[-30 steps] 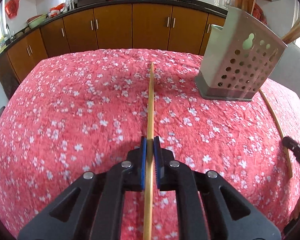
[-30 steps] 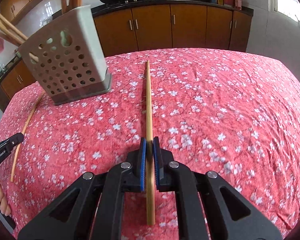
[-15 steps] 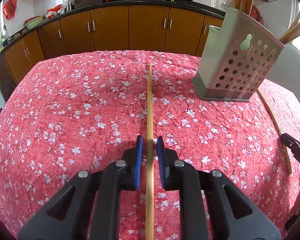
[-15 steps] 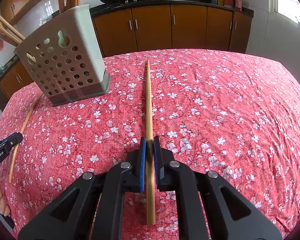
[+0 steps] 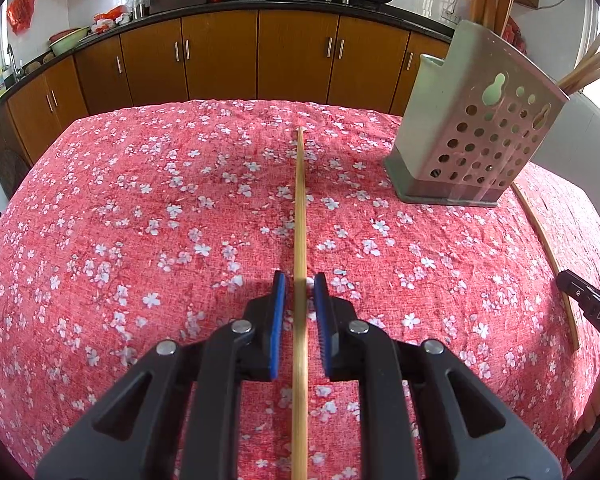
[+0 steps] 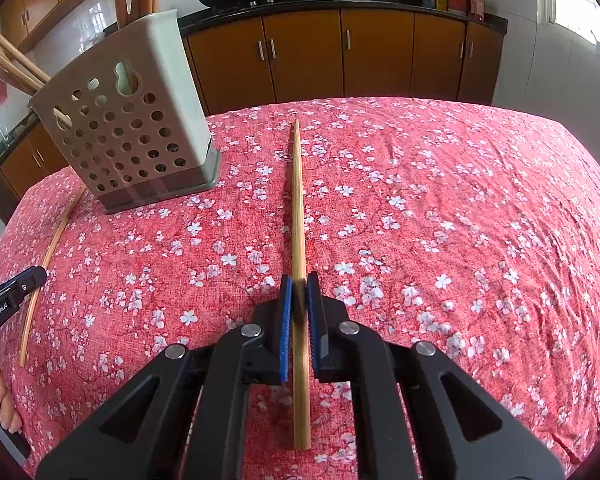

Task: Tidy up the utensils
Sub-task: 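Grasp one chopstick with the left tool while the right tool grasps the last one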

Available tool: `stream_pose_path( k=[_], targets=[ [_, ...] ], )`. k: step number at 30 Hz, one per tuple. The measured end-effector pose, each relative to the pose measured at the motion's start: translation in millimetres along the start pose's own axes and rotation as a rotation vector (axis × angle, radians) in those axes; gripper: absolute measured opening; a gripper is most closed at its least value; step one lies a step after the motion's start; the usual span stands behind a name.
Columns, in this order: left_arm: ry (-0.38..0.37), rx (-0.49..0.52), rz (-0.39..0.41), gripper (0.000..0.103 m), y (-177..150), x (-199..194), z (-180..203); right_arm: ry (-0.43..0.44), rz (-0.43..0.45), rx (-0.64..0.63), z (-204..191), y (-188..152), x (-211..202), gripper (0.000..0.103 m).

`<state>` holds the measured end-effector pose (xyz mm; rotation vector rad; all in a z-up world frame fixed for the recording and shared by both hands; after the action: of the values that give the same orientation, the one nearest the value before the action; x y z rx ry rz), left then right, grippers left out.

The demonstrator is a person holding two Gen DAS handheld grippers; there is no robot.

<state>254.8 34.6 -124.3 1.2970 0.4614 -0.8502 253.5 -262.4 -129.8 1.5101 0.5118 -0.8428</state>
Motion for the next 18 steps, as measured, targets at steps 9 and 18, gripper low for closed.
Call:
stream_pose_path(
  k=[9, 18],
  targets=[
    [0.000, -0.002, 0.000, 0.017, 0.1, -0.2, -0.3, 0.001, -0.001, 0.002, -0.1, 0.0, -0.3, 0.009],
    [-0.007, -0.009, 0.001, 0.017, 0.5, -1.1, 0.1, 0.002, -0.001, 0.003, -0.1, 0.3, -0.1, 0.009]
  ],
)
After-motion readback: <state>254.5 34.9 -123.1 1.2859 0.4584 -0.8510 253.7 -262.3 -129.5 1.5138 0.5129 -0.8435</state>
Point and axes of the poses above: each gripper's, at about its wrist camera, not at the fingertips, and x roughly the way its jaws point, z to its right, y to its top, the point moved 2 cm from there along x, roughly the way its jaws point, and after that the axes turned 13 degrees about -y, right-handed, at the moved point
